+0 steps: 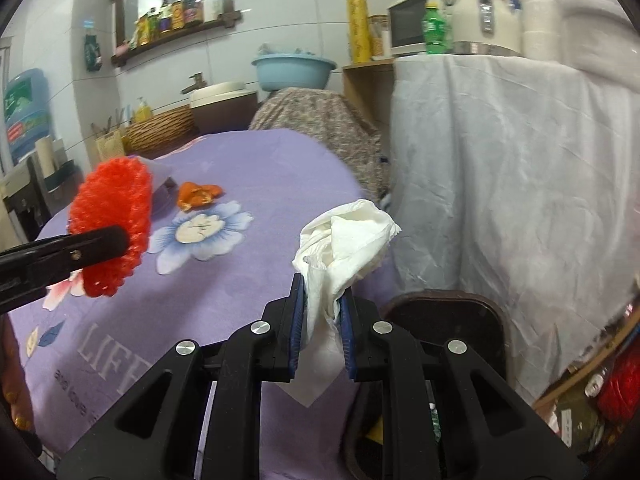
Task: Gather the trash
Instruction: 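Carry the white tissue to the bin and open the right tool, then drop the orange net into the bin by opening the left tool, then move the left tool back to the table and grasp the blue chip bag, then grasp the purple plastic bag with the right tool while the left tool lifts the blue chip bag, then lower both bags into the black bin and open both tools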
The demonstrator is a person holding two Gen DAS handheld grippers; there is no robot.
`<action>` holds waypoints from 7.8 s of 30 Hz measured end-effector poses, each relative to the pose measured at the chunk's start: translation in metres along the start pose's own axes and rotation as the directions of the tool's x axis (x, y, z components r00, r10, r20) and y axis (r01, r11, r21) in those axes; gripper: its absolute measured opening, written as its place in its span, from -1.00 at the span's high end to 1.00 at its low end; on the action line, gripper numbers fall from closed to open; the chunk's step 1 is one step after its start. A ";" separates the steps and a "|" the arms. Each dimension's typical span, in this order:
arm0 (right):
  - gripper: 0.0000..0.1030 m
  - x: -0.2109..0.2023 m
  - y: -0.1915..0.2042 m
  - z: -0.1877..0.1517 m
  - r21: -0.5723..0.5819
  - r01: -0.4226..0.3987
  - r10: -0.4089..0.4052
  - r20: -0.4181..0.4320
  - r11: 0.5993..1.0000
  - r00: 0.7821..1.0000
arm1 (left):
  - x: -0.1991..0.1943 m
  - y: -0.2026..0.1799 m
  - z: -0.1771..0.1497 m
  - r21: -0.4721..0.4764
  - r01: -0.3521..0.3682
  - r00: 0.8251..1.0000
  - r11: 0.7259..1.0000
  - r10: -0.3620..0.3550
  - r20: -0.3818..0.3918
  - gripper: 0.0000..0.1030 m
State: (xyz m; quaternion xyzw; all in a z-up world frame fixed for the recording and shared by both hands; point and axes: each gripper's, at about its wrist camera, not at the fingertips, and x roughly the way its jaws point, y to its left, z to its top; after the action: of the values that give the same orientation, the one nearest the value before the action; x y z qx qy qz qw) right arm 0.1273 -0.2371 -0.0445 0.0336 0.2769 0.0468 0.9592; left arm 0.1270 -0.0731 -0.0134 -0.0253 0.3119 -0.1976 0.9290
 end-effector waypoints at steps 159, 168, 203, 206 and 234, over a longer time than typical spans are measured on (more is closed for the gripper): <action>0.89 0.141 0.285 0.084 -0.747 -0.295 0.175 -0.237 0.596 0.956 | -0.092 0.201 -0.069 -0.287 -0.179 0.982 0.941 0.153 -0.112 0.28; 0.94 0.091 0.264 0.063 -0.719 -0.354 0.300 -0.210 0.597 0.931 | -0.094 0.195 -0.070 -0.278 -0.179 0.982 0.944 0.155 -0.104 0.28; 0.95 -0.037 0.068 0.046 -0.217 -0.142 0.174 0.135 0.966 0.975 | -0.050 0.044 -0.004 -0.042 0.018 0.999 0.999 -0.017 0.035 0.28; 0.95 -0.042 0.038 0.040 -0.146 -0.087 0.108 0.143 0.986 0.984 | -0.035 0.026 0.002 -0.020 0.051 0.998 0.999 -0.050 0.027 0.27; 0.93 0.067 -0.129 -0.094 0.194 0.177 -0.126 -0.248 0.965 0.961 | 0.058 -0.078 0.001 0.075 0.221 0.969 0.972 -0.210 -0.129 0.27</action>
State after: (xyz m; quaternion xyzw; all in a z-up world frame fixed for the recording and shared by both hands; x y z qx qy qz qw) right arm 0.1423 -0.3541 -0.1712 0.1096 0.3929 -0.0538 0.9115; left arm 0.1423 -0.1674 -0.0321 -0.0059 0.3533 -0.3123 0.8818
